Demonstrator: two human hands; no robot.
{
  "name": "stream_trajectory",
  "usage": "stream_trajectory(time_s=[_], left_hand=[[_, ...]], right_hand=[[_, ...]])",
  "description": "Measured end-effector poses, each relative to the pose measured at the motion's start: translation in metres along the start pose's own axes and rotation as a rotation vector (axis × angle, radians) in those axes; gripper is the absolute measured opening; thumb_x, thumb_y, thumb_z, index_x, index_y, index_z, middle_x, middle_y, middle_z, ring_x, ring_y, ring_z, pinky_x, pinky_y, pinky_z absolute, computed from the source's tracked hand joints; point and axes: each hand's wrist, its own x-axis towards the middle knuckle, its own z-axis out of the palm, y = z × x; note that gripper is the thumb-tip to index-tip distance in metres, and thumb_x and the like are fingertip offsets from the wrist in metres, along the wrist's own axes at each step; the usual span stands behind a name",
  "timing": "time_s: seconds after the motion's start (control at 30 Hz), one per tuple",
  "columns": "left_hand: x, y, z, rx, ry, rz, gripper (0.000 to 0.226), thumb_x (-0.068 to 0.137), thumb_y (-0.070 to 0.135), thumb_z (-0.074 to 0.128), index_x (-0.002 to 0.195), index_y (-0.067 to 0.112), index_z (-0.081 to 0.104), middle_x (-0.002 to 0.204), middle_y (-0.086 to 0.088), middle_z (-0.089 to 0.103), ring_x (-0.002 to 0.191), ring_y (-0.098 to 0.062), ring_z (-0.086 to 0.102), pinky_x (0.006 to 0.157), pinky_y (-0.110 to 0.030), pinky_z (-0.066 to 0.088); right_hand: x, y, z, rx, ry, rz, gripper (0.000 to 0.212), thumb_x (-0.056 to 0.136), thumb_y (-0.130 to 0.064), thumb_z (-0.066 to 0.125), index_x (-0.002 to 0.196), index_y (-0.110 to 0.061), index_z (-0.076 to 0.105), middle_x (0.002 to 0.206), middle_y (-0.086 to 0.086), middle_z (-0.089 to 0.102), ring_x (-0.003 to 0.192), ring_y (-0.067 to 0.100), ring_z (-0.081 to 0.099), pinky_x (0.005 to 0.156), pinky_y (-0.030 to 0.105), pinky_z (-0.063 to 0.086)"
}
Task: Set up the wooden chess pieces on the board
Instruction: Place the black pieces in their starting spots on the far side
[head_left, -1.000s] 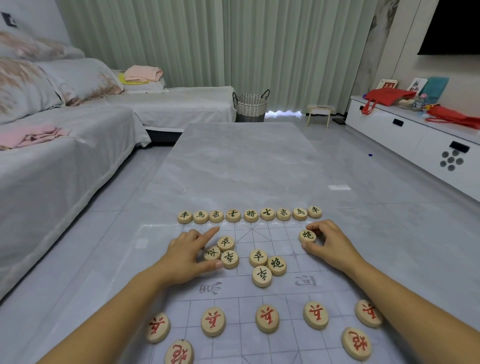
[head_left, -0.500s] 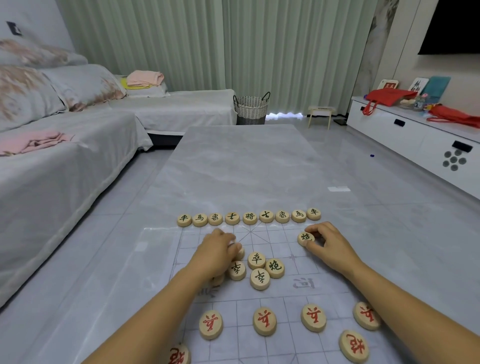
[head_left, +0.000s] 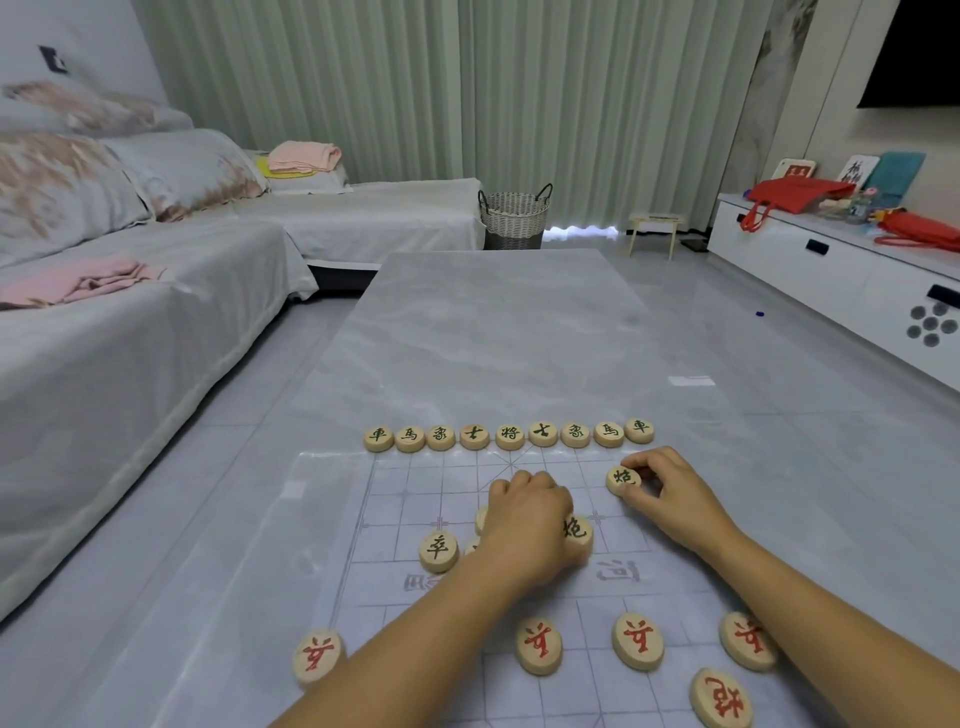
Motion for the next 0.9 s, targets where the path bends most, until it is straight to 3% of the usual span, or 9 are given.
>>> stream_trajectory(time_s=[0.13, 0.33, 0.5, 0.9], left_hand=[[-0.006, -0.046, -0.022, -0.313, 0.148, -0.100, 0.033, 0.082, 0.023, 0.062, 0.113, 0.018, 0.055, 0.113, -0.003, 0.058, 0.107, -0.022, 0.052, 0.095, -0.037, 0.041], [-0.028, -0.156, -0.030, -0.398, 0.197, -0.416, 0.040, 0.075, 0.020, 0.073, 0.113, 0.015, 0.060, 0.105, -0.002, 0.056, 0.100, -0.022, 0.056, 0.089, -0.033, 0.044], [-0.032, -0.171, -0.012, -0.455, 0.228, -0.361, 0.043, 0.076, 0.024, 0.073, 0.117, 0.021, 0.061, 0.106, 0.002, 0.053, 0.107, -0.022, 0.051, 0.099, -0.044, 0.040], [-0.031, -0.174, -0.003, -0.447, 0.260, -0.329, 0.041, 0.079, 0.031, 0.069, 0.119, 0.032, 0.058, 0.104, 0.008, 0.048, 0.112, -0.018, 0.042, 0.102, -0.036, 0.031]], right_hand=[[0.000, -0.001, 0.000, -0.007, 0.002, 0.000, 0.025, 0.084, -0.024, 0.065, 0.106, -0.015, 0.060, 0.103, -0.004, 0.050, 0.097, 0.013, 0.048, 0.080, 0.022, 0.034], [0.000, -0.001, 0.000, -0.011, 0.000, 0.007, 0.024, 0.083, -0.025, 0.065, 0.105, -0.017, 0.059, 0.104, -0.004, 0.051, 0.094, 0.012, 0.049, 0.080, 0.023, 0.036], [0.000, -0.002, 0.000, 0.002, -0.009, -0.009, 0.016, 0.084, -0.023, 0.064, 0.098, -0.023, 0.057, 0.103, -0.003, 0.052, 0.095, 0.013, 0.051, 0.079, 0.023, 0.037], [0.000, -0.001, 0.000, 0.001, -0.009, 0.006, 0.018, 0.083, -0.022, 0.065, 0.099, -0.022, 0.057, 0.106, 0.000, 0.054, 0.096, 0.015, 0.052, 0.081, 0.025, 0.038]])
